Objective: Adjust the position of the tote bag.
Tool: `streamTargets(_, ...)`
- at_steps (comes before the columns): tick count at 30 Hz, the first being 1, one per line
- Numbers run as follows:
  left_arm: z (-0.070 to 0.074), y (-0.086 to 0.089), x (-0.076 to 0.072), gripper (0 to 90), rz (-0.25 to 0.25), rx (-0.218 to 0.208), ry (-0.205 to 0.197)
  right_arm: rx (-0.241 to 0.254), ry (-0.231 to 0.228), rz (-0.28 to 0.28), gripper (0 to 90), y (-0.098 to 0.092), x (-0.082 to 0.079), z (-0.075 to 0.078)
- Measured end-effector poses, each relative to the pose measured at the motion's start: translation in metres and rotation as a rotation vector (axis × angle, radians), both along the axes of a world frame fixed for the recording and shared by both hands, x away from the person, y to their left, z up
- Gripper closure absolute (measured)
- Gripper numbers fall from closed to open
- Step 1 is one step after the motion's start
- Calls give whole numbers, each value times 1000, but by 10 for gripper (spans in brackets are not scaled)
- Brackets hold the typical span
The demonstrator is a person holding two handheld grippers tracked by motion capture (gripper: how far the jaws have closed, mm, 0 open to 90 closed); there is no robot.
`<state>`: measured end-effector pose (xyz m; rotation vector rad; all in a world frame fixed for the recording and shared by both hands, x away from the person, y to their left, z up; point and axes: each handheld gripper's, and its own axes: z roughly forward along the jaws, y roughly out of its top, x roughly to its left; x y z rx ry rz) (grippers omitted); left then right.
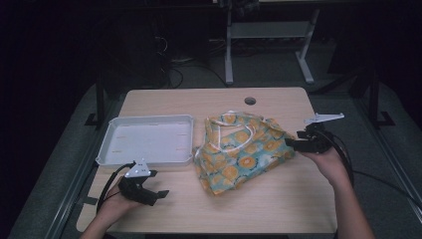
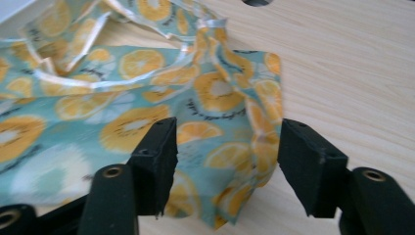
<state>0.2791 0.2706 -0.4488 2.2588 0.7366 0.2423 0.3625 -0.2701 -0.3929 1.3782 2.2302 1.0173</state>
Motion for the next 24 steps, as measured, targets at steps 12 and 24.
streamTargets(12,0,-1,0,142,-12,10,1,-32,62,-20,682,0,22,-20)
streamTargets(24,0,-4,-2,143,-14,2,0,-89,90,35,898,-2,13,-23)
